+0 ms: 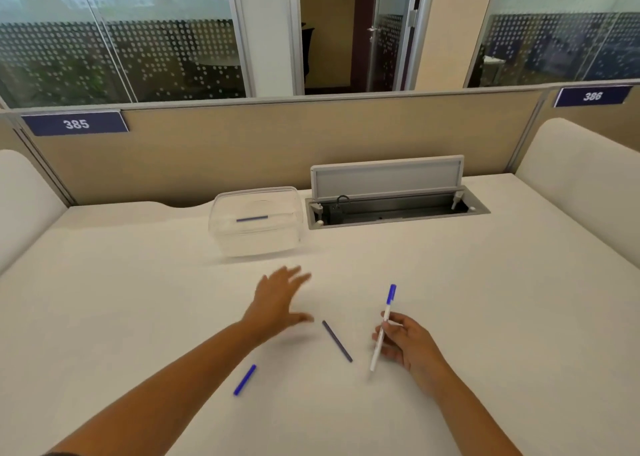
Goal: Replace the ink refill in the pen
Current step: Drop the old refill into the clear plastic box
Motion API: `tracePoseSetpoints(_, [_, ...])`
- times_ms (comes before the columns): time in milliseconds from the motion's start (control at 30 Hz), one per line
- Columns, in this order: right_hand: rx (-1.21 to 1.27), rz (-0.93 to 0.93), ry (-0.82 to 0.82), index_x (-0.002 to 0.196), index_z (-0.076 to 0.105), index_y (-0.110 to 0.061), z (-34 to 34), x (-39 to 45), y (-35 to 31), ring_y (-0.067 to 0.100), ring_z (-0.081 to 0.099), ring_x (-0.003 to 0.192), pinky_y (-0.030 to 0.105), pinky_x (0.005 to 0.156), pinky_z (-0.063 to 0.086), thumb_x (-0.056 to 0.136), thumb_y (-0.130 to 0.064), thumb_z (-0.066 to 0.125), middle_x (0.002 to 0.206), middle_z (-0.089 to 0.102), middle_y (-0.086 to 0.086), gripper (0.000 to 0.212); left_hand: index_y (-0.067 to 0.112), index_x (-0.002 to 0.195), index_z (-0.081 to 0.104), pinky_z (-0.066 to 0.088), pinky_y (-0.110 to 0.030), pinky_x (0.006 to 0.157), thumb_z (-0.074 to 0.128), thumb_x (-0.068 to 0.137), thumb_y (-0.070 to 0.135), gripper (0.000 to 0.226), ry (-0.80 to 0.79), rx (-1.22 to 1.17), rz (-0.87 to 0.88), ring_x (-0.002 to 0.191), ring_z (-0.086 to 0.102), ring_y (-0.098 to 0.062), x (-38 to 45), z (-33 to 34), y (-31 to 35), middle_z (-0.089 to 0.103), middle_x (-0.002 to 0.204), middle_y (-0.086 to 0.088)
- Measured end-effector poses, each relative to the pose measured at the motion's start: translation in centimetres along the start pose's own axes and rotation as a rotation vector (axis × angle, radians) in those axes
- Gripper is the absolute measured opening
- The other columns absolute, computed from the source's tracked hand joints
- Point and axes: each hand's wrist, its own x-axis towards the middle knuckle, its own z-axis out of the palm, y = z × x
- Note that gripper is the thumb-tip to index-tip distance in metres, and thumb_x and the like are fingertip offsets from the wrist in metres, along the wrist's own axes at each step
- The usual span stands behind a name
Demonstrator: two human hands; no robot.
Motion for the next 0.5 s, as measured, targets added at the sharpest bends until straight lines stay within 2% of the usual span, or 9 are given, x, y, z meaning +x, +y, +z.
tracePoseSetpoints(100, [0.007, -0.061, 0.028, 0.102, 0.06, -0.012, -0.2, -0.2, 0.4, 0.019, 0.071, 0.074, 0.028, 0.06, 0.059, 0.09, -0.005, 0.055, 0.08, 0.069, 0.009, 0.015, 0.036, 0.145, 0.013, 0.0, -0.046, 0.116, 0.054, 0.085, 0.045, 0.072, -0.185, 0.224, 0.251, 0.145, -0.001, -0.017, -2.2, 2.7, 1.3, 0.005, 0.158, 0.006])
tracePoseSetpoints(167, [-0.038, -0.121, 0.046, 0.104, 0.06, -0.014, -0.3, -0.6, 0.8, 0.02, 0.072, 0.077, 0.029, 0.064, 0.058, 0.09, -0.006, 0.056, 0.081, 0.07, 0.007, 0.017, 0.035, 0.145, 0.012, 0.0, -0.043, 0.117, 0.048, 0.091, 0.038, 0.065, -0.207, 0.265, 0.316, 0.145, 0.002, -0.015, -2.7, 3.6, 2.3, 0.008, 0.158, 0.007])
tracePoseSetpoints(300, [-0.063, -0.176, 0.036, 0.107, 0.06, -0.012, -0.2, -1.1, 1.0, 0.021, 0.071, 0.079, 0.035, 0.071, 0.057, 0.09, -0.005, 0.055, 0.084, 0.069, 0.008, 0.019, 0.026, 0.145, 0.021, 0.013, -0.029, 0.115, 0.045, 0.093, 0.032, 0.057, -0.169, 0.033, 0.149, 0.142, 0.018, -0.012, -3.6, 4.1, 3.6, 0.021, 0.155, 0.005])
tracePoseSetpoints(433, [-0.053, -0.183, 0.023, 0.107, 0.06, -0.012, -0.3, -1.0, 1.1, 0.022, 0.071, 0.081, 0.036, 0.073, 0.057, 0.09, -0.005, 0.055, 0.083, 0.069, 0.008, 0.019, 0.02, 0.138, 0.035, 0.024, -0.024, 0.109, 0.044, 0.094, 0.029, 0.047, -0.051, 0.048, 0.128, 0.136, 0.03, -0.011, -4.7, 4.6, 3.9, 0.033, 0.15, 0.006])
tracePoseSetpoints(500, [-0.044, -0.188, 0.019, 0.106, 0.06, -0.013, -0.4, -0.9, 1.2, 0.022, 0.071, 0.081, 0.035, 0.071, 0.057, 0.09, -0.005, 0.055, 0.082, 0.07, 0.007, 0.018, 0.018, 0.131, 0.042, 0.033, -0.027, 0.103, 0.045, 0.093, 0.027, 0.04, -0.028, 0.057, 0.105, 0.13, 0.039, -0.016, -5.0, 4.7, 4.1, 0.042, 0.142, 0.004])
